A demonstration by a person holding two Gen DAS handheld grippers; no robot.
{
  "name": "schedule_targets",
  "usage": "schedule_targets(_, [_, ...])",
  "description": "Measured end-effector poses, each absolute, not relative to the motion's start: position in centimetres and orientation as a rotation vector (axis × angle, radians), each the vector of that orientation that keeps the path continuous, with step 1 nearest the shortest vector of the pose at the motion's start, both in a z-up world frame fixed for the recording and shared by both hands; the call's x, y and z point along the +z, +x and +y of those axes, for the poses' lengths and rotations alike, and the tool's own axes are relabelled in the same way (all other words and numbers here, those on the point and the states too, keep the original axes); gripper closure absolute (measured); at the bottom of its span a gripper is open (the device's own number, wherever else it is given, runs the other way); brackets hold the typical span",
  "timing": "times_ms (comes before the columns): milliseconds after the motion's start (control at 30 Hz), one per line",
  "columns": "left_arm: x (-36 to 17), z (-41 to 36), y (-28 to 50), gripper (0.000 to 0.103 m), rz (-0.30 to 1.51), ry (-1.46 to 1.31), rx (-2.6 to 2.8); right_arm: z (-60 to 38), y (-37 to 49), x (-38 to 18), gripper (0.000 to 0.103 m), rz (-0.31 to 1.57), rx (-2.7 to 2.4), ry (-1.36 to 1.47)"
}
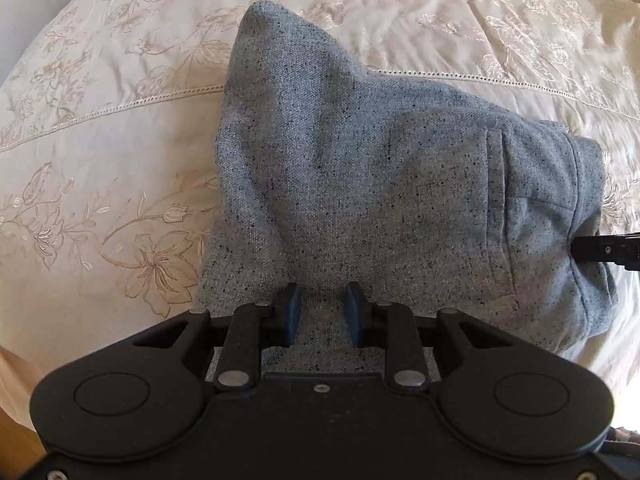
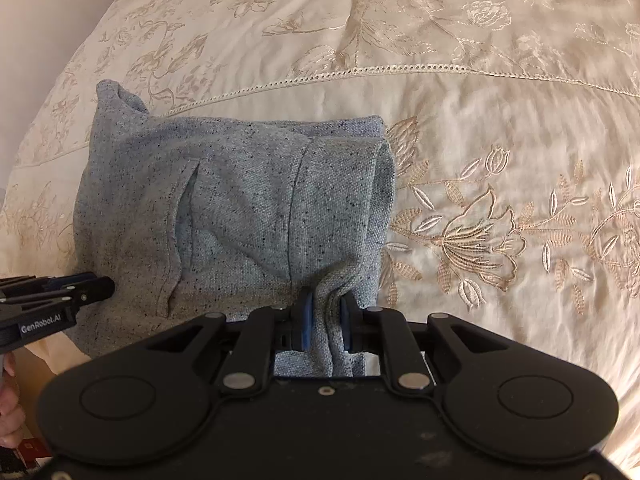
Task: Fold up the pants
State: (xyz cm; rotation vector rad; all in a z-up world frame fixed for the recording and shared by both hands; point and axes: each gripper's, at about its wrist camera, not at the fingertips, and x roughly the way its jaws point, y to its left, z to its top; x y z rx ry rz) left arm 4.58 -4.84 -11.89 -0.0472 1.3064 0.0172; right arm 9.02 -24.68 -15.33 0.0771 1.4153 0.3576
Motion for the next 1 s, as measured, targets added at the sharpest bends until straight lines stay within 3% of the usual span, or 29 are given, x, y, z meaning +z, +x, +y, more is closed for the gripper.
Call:
schedule_targets(133, [-10.5,-4.1,4.4,0.068,1.273,-0.060,0.016,-25.1,9.1,-15.1,0.085,1.416,0.351,0.107])
schedule_targets(267, [-9.2,-2.7,3.9,0.068,1.218,-0.069,0.044,-26.0,9.1,-14.0,0.073,1.397,0.340,0.114])
schedule_targets(467, [-9.0,-0.8,4.4,0.067,1.203,-0.089,0.047,-27.3,8.7,-12.4,0.062,1.285,0.334,0.096])
schedule_targets(667, [-10.7,-0.1,6.6,0.066,1.266,-0.035,-0.008,-28.7,10.0,-14.8,0.058,1.395,0.296,0.333])
schedule_targets(1000, [-13.9,2.4,9.8,0.028,1.306,-0.075,-0.034,-27.6,10.6,-17.6,0.053,1.448,0.264,0.360])
